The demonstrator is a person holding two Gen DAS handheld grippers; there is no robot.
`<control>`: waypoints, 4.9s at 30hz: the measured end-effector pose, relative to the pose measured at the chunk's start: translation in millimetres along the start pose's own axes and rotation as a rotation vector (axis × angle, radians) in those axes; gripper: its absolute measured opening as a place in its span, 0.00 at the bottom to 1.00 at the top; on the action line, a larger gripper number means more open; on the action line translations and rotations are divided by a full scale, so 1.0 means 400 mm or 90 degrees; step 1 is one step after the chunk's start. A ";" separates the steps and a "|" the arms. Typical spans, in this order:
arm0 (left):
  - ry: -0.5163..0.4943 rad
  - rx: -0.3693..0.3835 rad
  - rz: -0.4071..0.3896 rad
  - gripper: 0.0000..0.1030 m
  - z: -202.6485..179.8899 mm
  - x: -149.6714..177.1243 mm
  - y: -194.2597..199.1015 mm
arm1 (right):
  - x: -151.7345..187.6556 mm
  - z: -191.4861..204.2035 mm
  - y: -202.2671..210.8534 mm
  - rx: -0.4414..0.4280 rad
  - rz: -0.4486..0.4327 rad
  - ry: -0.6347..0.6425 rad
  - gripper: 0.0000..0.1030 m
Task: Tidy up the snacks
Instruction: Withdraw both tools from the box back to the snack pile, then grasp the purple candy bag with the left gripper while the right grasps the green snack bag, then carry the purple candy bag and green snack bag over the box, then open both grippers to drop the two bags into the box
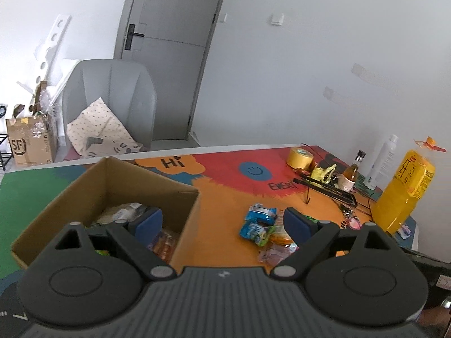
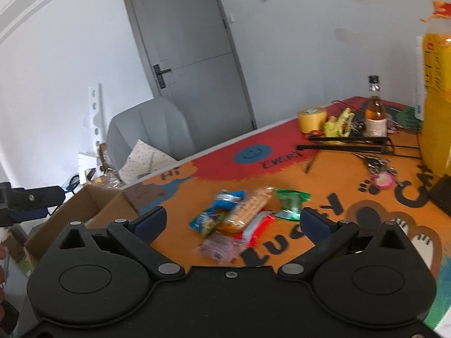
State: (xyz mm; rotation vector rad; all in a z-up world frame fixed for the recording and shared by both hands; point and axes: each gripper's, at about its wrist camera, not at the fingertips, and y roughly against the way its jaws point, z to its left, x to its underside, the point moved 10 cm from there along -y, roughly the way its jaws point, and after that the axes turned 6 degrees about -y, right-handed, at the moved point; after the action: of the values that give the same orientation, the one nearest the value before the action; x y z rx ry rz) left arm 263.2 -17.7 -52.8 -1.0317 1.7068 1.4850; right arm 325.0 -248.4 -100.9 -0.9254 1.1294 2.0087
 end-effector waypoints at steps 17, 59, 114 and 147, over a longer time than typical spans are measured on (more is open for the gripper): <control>-0.036 0.040 0.071 0.87 -0.128 0.047 -0.166 | 0.014 -0.124 -0.070 0.024 0.031 -0.046 1.00; -0.092 0.042 0.215 0.39 -0.248 0.195 -0.398 | 0.030 -0.198 -0.312 0.014 0.096 -0.028 0.74; -0.024 -0.059 -0.030 0.36 0.167 -0.014 0.094 | 0.022 0.247 -0.081 -0.135 0.034 0.089 0.25; 0.081 -0.086 -0.051 0.78 0.361 0.024 0.186 | 0.102 0.581 -0.061 -0.239 0.080 0.184 0.25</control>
State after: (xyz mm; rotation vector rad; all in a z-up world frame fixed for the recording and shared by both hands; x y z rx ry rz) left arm 189.7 127.3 -47.2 -1.2746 1.6482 1.5289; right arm 261.7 -24.0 -56.4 -1.4027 0.9920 2.2902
